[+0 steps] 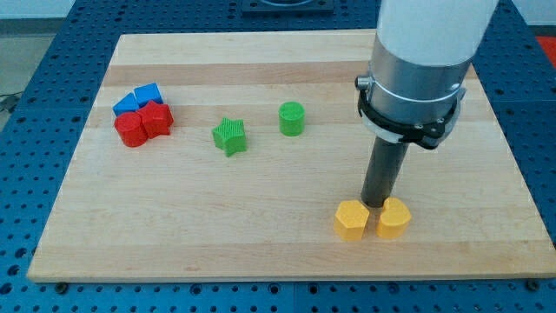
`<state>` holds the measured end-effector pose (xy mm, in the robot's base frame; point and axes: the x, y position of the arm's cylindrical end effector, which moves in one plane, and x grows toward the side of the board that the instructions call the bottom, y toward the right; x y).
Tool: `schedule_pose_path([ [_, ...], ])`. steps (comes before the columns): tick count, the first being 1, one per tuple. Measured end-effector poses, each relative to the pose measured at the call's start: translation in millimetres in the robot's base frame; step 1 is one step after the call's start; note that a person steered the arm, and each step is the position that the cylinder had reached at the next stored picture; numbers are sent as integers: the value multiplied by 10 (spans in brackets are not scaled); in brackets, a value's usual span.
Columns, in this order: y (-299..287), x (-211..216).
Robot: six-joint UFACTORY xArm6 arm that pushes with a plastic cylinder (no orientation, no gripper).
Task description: Move the yellow hexagon along with the yellow heart towards the bottom right
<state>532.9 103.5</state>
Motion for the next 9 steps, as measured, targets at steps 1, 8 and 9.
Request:
schedule_pose_path([
  [1,-272,-196],
  [8,-167,-6],
  [9,-159,101],
])
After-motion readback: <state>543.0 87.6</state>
